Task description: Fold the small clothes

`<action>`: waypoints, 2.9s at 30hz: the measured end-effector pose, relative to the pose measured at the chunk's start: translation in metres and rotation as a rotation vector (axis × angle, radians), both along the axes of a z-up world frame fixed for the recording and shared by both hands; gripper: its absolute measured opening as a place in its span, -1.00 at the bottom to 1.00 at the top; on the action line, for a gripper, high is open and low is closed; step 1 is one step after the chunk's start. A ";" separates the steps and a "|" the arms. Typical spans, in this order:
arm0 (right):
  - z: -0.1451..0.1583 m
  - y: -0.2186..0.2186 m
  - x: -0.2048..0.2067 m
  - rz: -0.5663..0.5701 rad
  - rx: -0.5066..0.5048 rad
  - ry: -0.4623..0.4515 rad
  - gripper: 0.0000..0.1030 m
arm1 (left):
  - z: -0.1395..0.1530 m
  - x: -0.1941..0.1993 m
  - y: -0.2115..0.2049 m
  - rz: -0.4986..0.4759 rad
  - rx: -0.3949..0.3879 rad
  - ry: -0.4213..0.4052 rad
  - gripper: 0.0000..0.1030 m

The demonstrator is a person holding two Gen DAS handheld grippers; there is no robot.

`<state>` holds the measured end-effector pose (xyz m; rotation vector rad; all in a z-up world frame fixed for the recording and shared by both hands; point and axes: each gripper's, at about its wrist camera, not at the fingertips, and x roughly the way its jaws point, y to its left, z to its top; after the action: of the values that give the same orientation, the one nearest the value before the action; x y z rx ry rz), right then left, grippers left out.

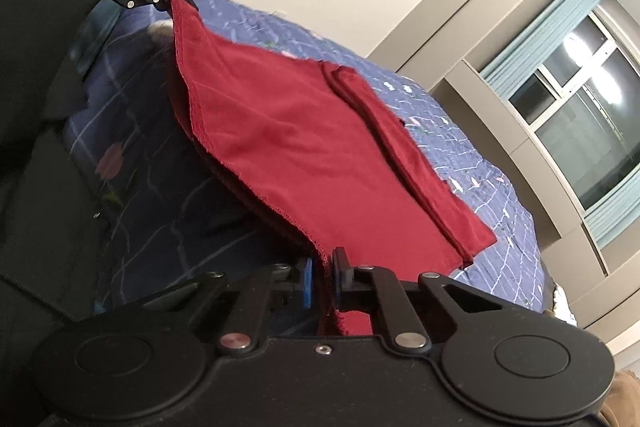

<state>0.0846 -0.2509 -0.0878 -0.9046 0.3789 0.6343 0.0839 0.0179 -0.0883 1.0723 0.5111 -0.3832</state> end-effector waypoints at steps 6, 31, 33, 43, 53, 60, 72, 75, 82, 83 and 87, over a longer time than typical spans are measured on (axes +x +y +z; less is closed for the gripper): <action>0.007 -0.006 0.011 -0.028 0.011 -0.015 -0.83 | 0.031 0.027 0.014 0.068 -0.127 -0.002 -0.75; 0.014 -0.010 0.077 -0.208 0.146 0.096 -0.83 | 0.048 0.110 0.048 0.270 -0.461 0.255 -0.61; 0.012 -0.008 0.087 -0.224 0.146 0.113 -0.83 | 0.046 0.124 0.056 0.313 -0.521 0.305 -0.54; -0.001 -0.007 0.113 -0.248 0.156 0.175 -0.83 | 0.041 0.143 0.085 0.340 -0.643 0.407 0.34; -0.001 -0.012 0.121 -0.270 0.183 0.196 -0.69 | 0.037 0.170 0.084 0.378 -0.782 0.471 -0.55; 0.006 -0.011 0.120 -0.256 0.189 0.199 -0.88 | 0.047 0.165 0.078 0.403 -0.817 0.404 -0.89; 0.059 -0.020 0.175 -0.267 0.277 0.117 -0.89 | 0.108 0.197 0.083 0.452 -0.948 0.234 -0.90; 0.073 -0.019 0.203 -0.247 0.262 0.068 -0.89 | 0.123 0.218 0.083 0.451 -0.948 0.183 -0.90; 0.097 -0.010 0.290 -0.214 0.210 -0.023 -0.89 | 0.148 0.286 0.088 0.486 -0.963 0.100 -0.90; 0.098 -0.008 0.303 -0.210 0.202 -0.026 -0.89 | 0.148 0.299 0.089 0.496 -0.964 0.099 -0.90; 0.093 0.003 0.360 -0.210 0.165 -0.008 -0.88 | 0.141 0.352 0.097 0.549 -0.967 0.113 -0.90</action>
<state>0.4447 -0.2475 0.0050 -0.6988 0.4023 0.4609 0.4357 0.1151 0.0529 -0.0383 0.5992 -0.1570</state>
